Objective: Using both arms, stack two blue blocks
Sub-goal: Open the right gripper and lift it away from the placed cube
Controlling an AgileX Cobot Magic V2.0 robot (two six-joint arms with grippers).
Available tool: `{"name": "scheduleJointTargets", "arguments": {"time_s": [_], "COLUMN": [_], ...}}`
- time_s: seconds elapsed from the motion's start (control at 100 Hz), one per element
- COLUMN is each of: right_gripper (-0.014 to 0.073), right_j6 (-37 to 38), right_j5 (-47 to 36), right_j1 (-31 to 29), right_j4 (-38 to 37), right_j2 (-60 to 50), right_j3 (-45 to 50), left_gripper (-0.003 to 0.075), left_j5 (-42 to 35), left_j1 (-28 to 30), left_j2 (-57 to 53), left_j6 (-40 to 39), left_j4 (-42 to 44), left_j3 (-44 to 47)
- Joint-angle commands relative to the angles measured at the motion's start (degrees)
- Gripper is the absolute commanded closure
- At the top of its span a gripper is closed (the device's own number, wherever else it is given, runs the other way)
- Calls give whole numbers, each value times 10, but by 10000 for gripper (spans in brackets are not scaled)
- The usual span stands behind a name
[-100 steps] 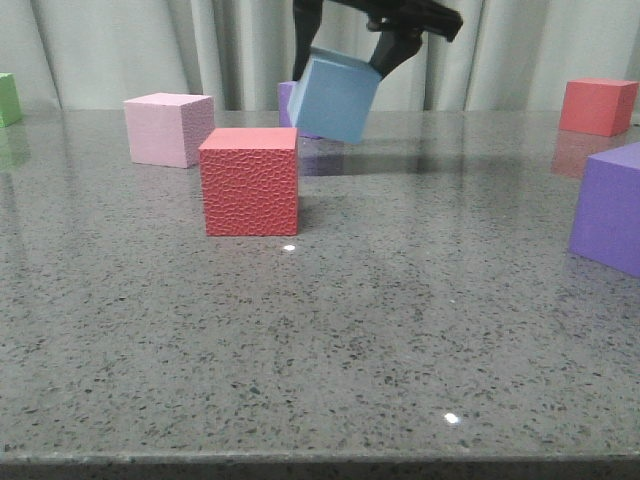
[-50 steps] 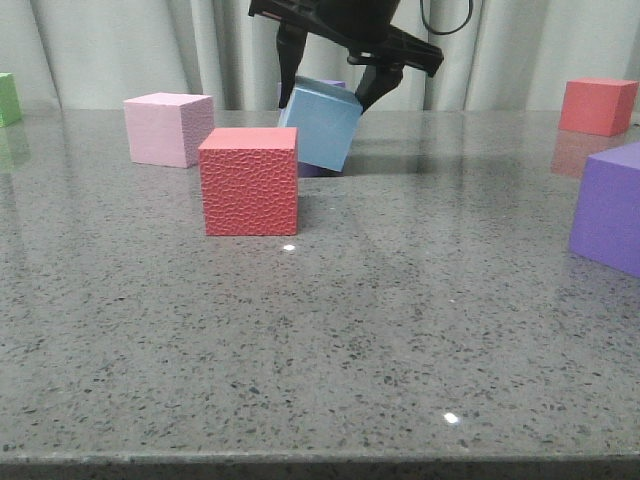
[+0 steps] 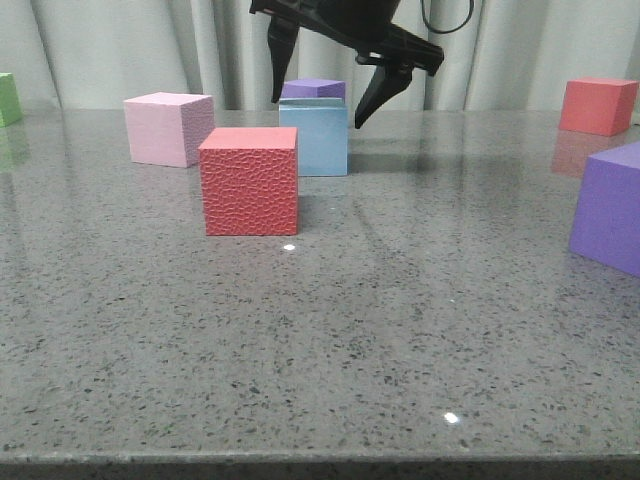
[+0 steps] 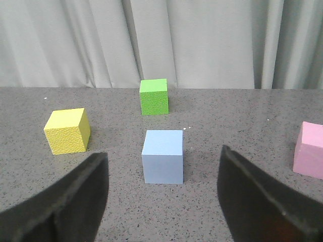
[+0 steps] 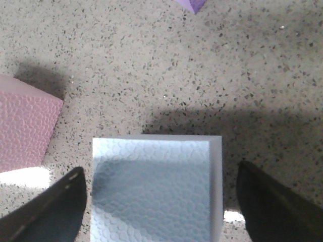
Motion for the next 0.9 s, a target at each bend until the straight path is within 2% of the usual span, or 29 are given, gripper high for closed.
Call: {"name": "scheduleJointTargets", "arguments": {"time_s": [0.0,0.3,0.42,0.6,0.89], "right_gripper": [-52,-51,-51,-51,-51], "right_j6": [1,-2,-9,-17,-68], "right_j5": [-28,-28,-18,32,72], "right_j1": [0,0,0,0,0], "right_j4": [1,-3,-32,-115,-134], "right_j2": [-37,-51,-76,-122,-214], "right_j3": [-19,-19,-19,-18,13], "left_gripper": [259,259,259,259,259], "left_j5": [-48,-48,-48,-43,-43], "left_j1": [-4,-11,-12,-12,-12], "left_j2": [3,3,3,3,3], "left_j6": [-4,-4,-4,-4,-4], "left_j4": [-4,-4,-4,-4,-4], "left_j3": [-22,-22,-22,-22,-22]}}
